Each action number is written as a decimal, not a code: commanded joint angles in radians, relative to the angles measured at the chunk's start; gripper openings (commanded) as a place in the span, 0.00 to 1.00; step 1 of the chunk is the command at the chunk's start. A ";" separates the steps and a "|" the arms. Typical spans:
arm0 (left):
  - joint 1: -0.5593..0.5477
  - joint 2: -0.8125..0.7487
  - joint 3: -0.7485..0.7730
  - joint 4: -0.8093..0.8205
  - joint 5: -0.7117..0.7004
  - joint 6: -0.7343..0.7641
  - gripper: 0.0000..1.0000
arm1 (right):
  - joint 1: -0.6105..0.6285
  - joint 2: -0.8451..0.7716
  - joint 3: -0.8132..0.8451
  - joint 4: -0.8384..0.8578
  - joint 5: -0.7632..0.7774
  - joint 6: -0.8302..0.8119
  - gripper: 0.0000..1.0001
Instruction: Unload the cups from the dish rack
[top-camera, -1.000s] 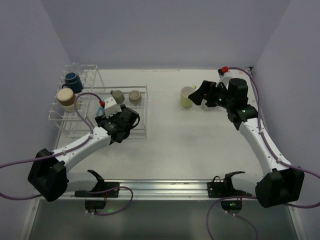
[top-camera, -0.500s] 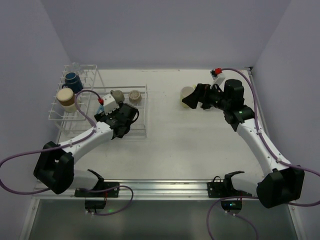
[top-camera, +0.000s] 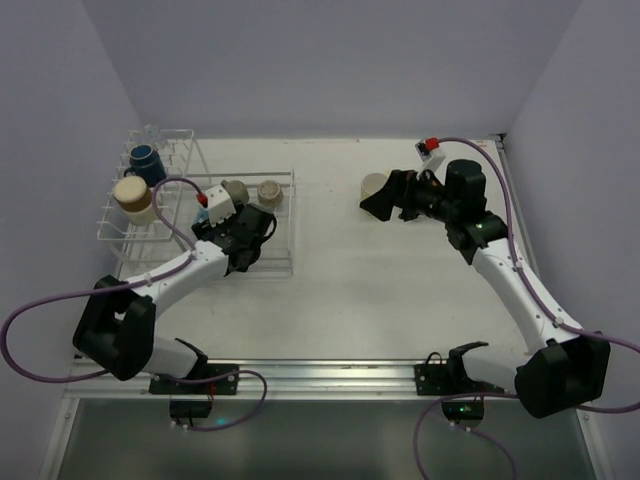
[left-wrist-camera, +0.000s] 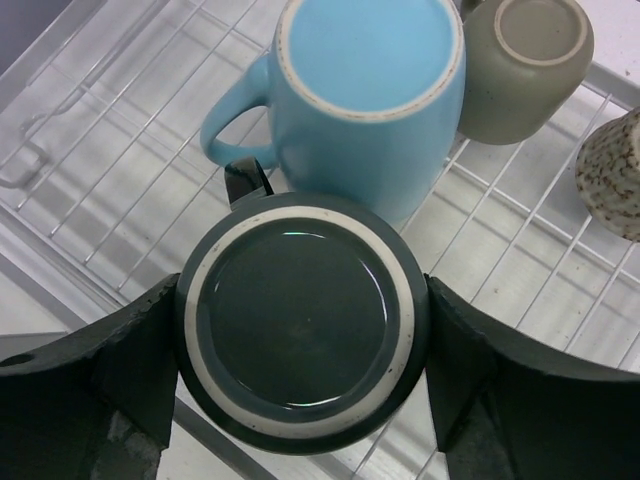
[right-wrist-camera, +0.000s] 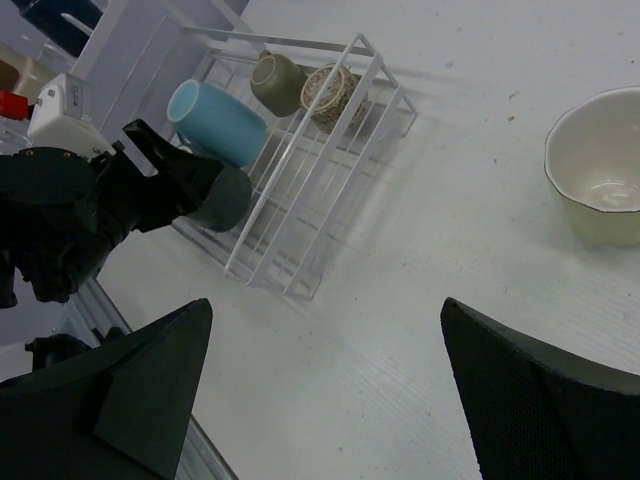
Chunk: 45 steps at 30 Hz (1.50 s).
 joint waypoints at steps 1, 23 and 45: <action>0.005 -0.034 -0.031 0.047 -0.022 -0.004 0.49 | 0.005 -0.055 0.005 0.026 0.003 0.007 0.99; -0.080 -0.602 -0.049 0.342 0.598 0.156 0.14 | 0.310 -0.149 -0.395 0.770 0.083 0.466 0.91; -0.089 -0.583 -0.258 0.964 1.090 -0.200 0.11 | 0.430 0.094 -0.351 1.265 0.014 0.685 0.67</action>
